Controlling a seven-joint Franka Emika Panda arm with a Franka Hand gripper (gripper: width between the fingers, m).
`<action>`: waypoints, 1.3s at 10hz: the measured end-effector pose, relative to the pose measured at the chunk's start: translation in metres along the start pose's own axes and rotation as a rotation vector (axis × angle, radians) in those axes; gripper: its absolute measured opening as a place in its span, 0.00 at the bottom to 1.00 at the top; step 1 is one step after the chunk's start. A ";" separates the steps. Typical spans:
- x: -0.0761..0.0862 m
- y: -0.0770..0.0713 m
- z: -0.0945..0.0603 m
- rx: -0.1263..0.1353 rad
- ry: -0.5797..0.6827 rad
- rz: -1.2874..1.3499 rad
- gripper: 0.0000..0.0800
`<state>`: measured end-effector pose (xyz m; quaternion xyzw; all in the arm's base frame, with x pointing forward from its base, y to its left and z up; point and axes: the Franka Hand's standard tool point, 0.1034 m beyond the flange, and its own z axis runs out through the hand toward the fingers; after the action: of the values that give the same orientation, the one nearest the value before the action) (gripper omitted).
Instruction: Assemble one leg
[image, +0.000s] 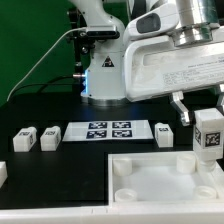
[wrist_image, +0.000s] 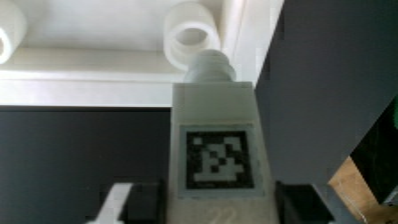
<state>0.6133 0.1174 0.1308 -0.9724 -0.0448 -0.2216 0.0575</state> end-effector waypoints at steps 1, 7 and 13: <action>0.000 0.000 0.000 0.000 0.000 0.000 0.37; -0.001 0.000 0.013 -0.008 0.040 -0.016 0.37; -0.011 0.008 0.029 -0.014 0.031 -0.021 0.37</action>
Offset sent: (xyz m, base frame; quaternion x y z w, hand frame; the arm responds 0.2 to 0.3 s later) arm -0.0048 -0.0115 -0.0157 -0.0869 0.0613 -0.0421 0.9934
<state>0.6166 0.1129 0.0994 -0.9687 -0.0527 -0.2375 0.0492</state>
